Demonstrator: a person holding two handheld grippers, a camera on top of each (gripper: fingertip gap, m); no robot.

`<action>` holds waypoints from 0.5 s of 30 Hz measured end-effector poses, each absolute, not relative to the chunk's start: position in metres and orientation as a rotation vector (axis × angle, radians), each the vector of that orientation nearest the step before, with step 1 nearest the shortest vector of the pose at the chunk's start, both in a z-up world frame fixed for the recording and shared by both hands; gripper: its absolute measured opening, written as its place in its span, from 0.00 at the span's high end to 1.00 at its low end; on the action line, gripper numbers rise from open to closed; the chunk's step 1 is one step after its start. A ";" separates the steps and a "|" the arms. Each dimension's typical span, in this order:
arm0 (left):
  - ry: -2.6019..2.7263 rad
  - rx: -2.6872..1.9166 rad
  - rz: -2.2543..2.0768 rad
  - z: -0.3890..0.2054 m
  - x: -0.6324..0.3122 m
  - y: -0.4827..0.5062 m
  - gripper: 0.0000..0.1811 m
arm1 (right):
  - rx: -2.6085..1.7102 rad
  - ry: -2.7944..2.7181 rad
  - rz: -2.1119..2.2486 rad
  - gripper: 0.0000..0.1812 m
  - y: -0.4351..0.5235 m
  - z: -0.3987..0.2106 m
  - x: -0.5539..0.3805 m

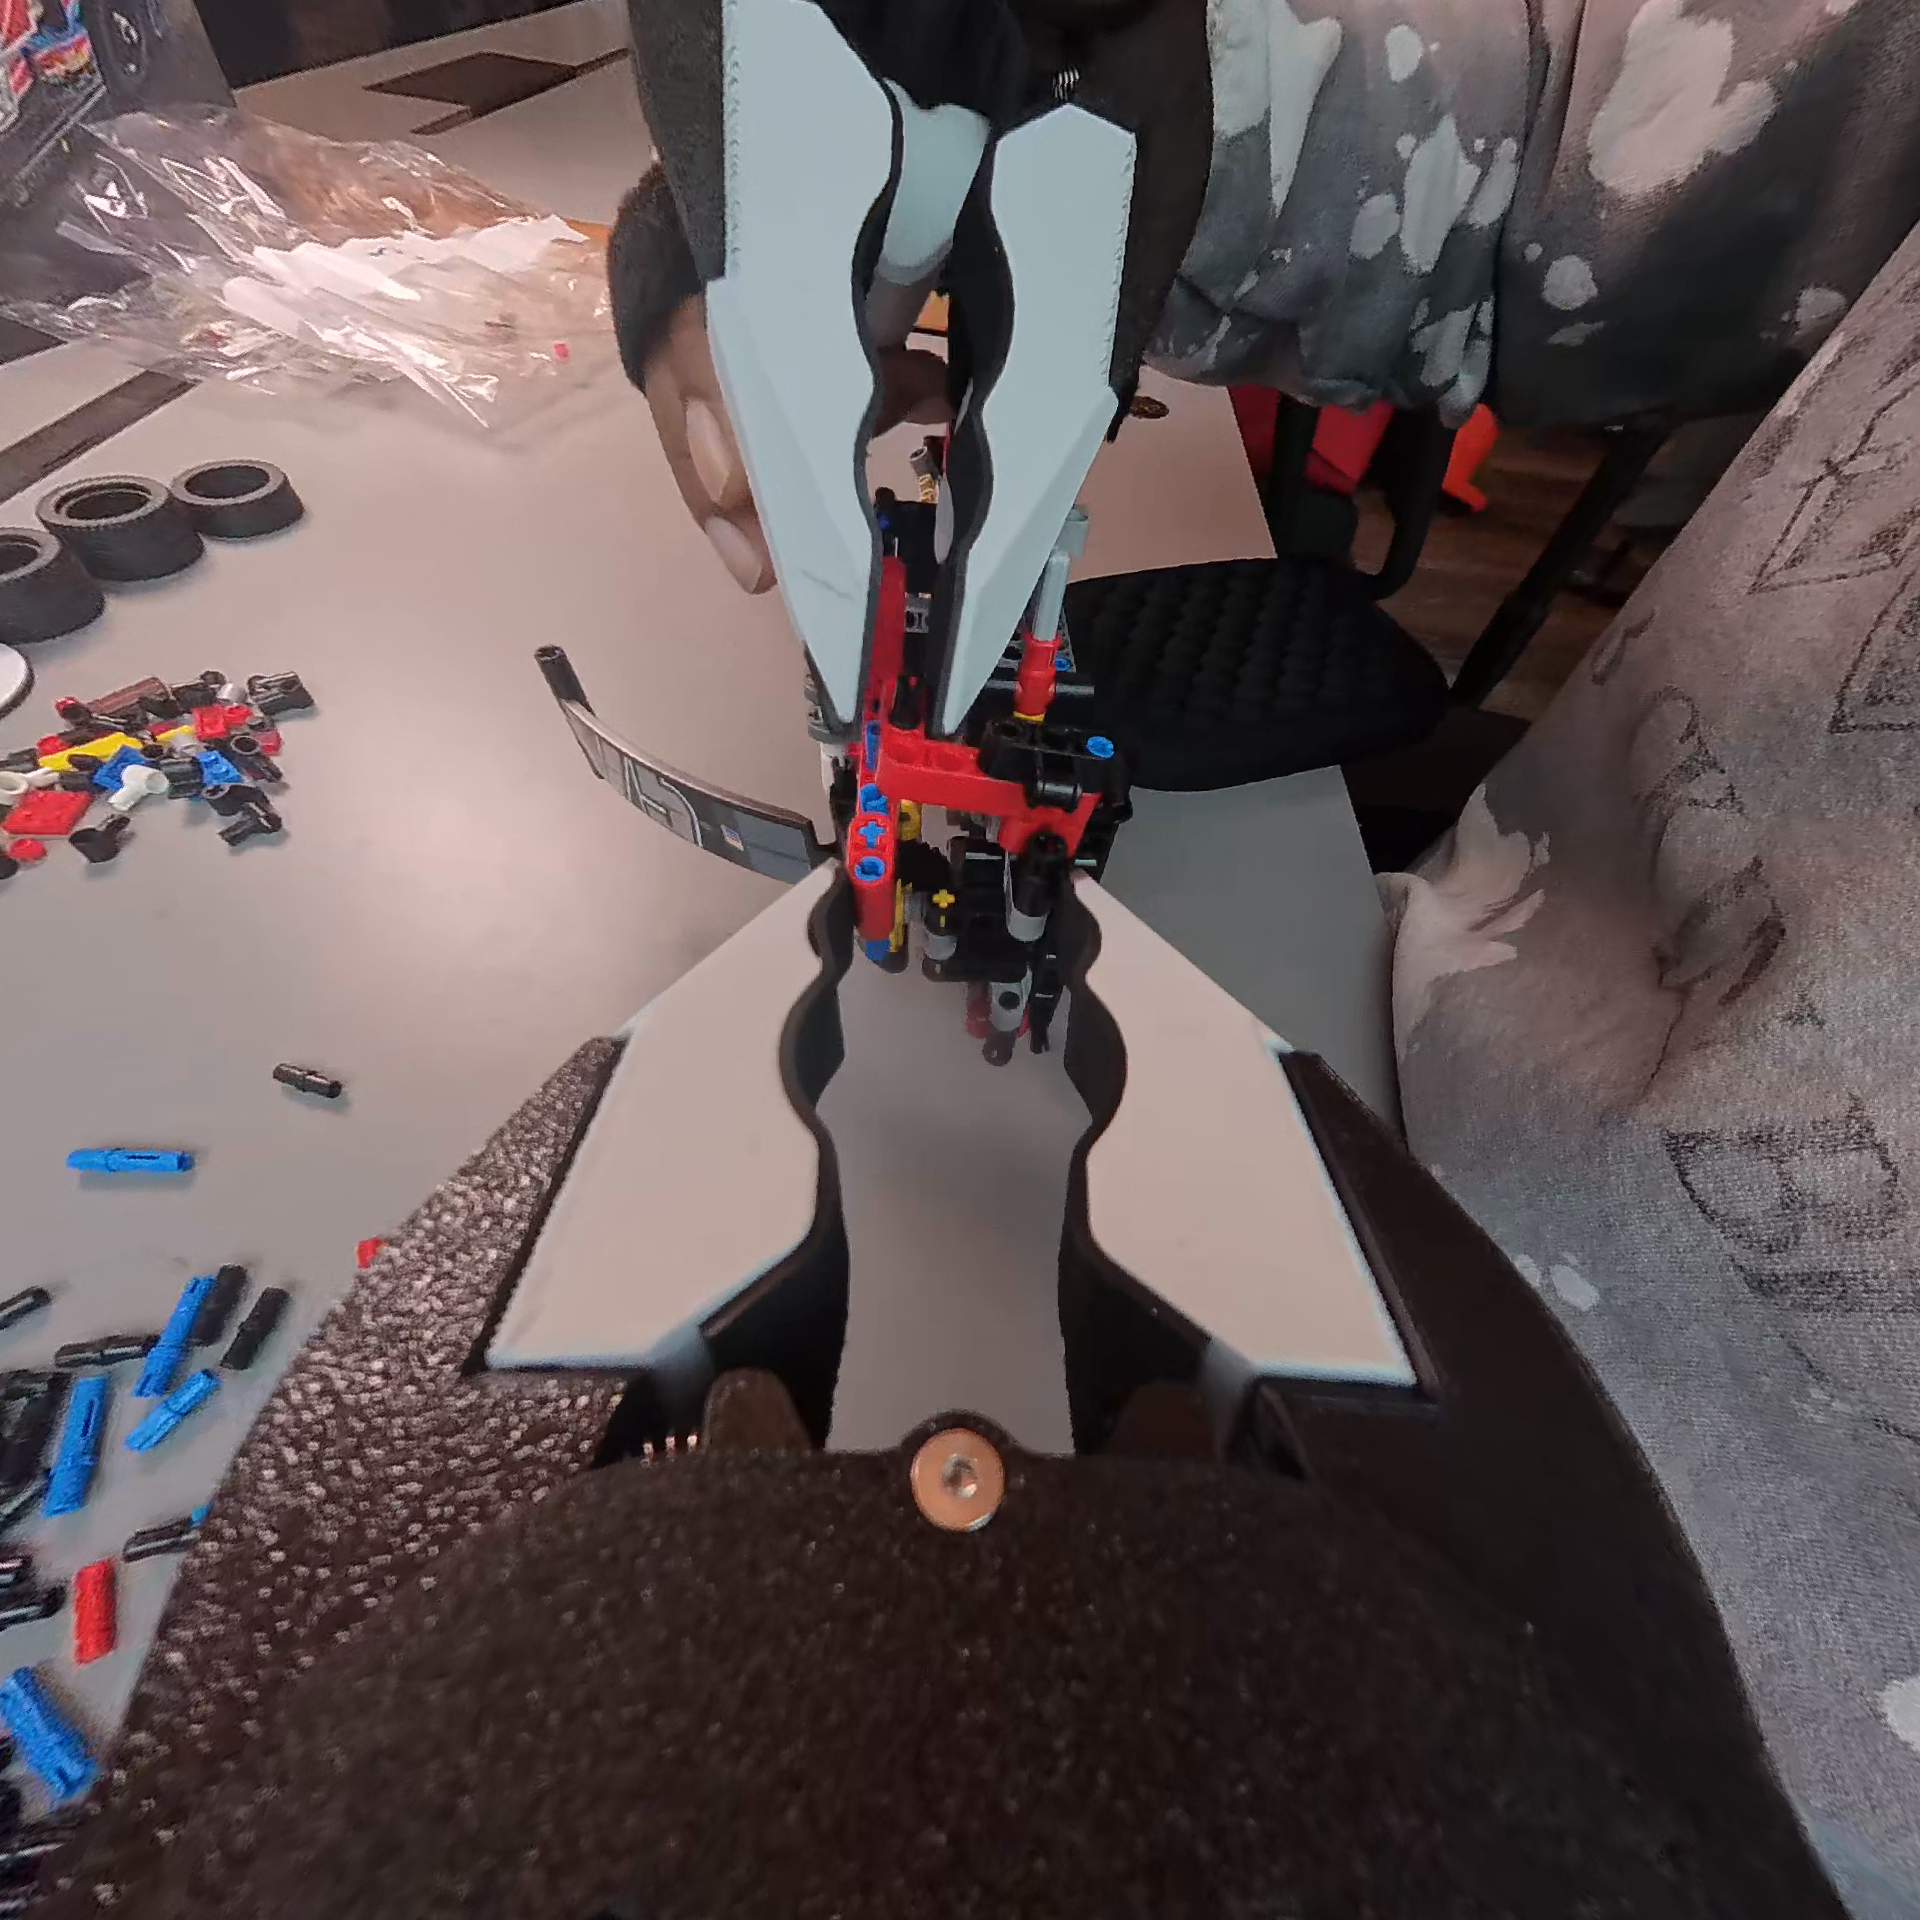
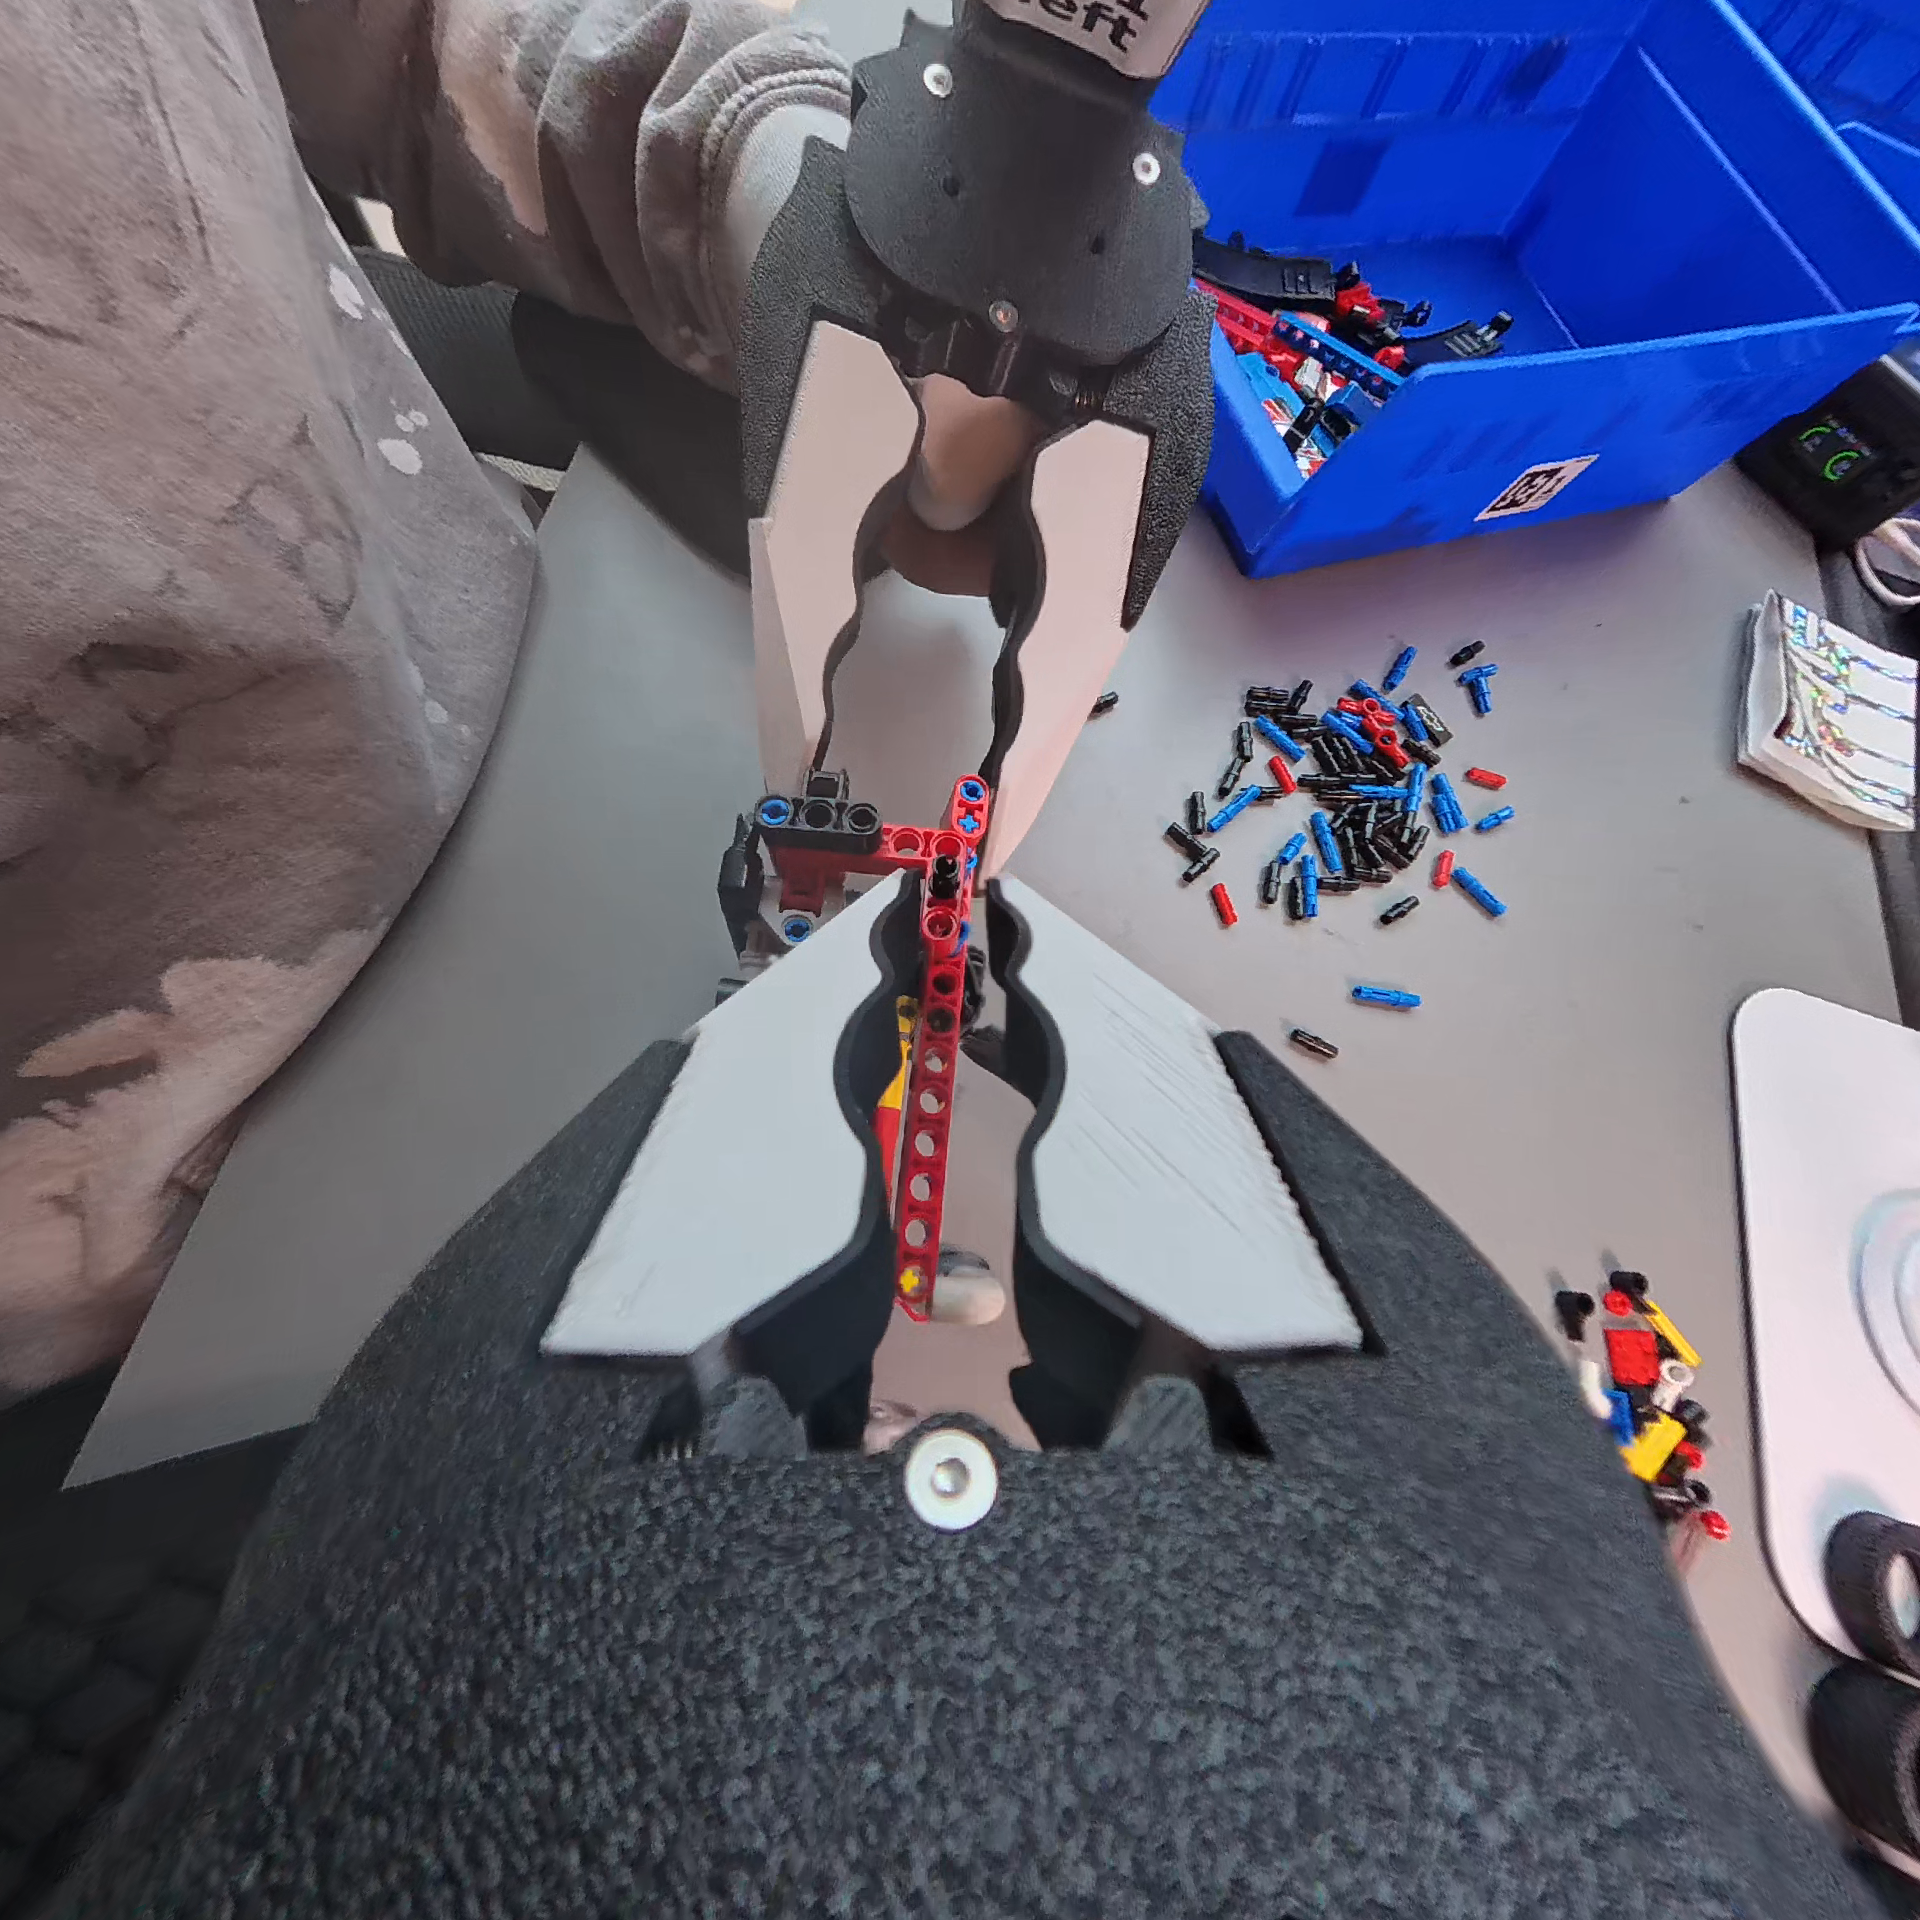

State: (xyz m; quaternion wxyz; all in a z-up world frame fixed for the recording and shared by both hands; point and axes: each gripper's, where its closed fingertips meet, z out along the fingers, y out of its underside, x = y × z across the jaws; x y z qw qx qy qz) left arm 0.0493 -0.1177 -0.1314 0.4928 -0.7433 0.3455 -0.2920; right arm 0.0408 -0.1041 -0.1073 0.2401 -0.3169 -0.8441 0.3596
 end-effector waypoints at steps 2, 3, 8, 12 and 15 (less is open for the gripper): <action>0.852 -1.786 -0.712 -0.131 0.051 -0.119 0.80 | -0.818 -2.358 0.924 0.91 -0.102 -0.102 0.044; 0.867 -1.774 -0.715 -0.131 0.053 -0.120 0.80 | -0.778 -2.394 0.891 0.90 -0.101 -0.098 0.047; 0.944 -1.720 -0.737 -0.131 0.060 -0.120 0.81 | -0.516 -2.738 0.698 0.87 -0.114 -0.090 0.062; 1.007 -1.684 -0.756 -0.132 0.060 -0.118 0.81 | -0.313 -2.943 0.477 0.87 -0.114 -0.106 0.062; 1.044 -1.671 -0.803 -0.133 0.058 -0.118 0.81 | -0.224 -3.014 0.416 0.89 -0.115 -0.110 0.055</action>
